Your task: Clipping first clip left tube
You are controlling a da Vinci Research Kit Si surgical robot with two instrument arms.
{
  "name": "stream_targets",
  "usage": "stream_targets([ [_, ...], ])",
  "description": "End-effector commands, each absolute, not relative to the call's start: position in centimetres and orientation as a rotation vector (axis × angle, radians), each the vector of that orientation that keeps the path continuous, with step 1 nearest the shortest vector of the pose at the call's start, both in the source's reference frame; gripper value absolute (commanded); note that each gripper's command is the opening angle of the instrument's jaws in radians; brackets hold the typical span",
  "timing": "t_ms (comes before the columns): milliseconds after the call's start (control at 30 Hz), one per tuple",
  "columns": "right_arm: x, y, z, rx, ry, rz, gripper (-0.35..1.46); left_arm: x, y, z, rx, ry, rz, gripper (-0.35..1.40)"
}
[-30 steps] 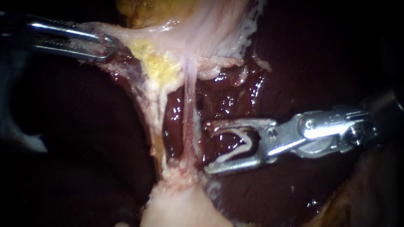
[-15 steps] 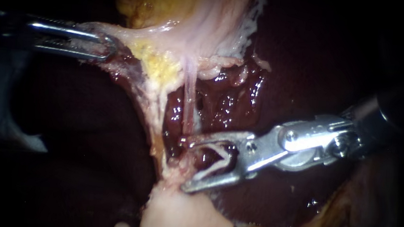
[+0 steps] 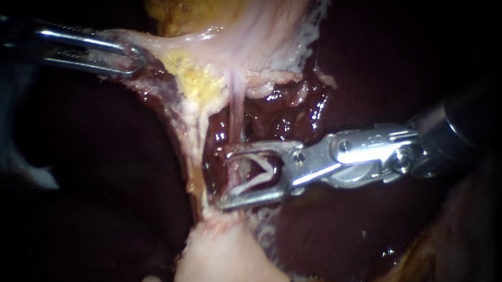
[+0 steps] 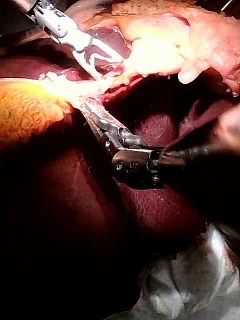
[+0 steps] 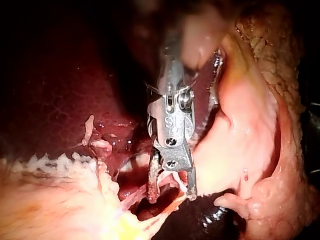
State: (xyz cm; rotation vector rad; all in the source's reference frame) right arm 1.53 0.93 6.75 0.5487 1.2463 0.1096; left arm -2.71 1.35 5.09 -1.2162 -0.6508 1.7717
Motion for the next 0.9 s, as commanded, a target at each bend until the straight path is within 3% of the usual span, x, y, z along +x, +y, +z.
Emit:
stream_targets([
  [33, 1.56, 0.92, 6.77, 0.548, 1.246, 0.109, 0.45, -2.71, 1.35, 5.09, -1.216, -0.65, 1.772, -0.35],
  [667, 1.97, 0.51, 6.89, 0.619, 1.263, 0.035, 0.44, -2.72, 1.35, 5.1, -1.216, -0.649, 1.772, -0.35],
  [900, 2.22, 0.41, 6.92, 0.633, 1.267, 0.062, 0.44, -2.73, 1.35, 5.1, -1.216, -0.648, 1.771, -0.35],
])
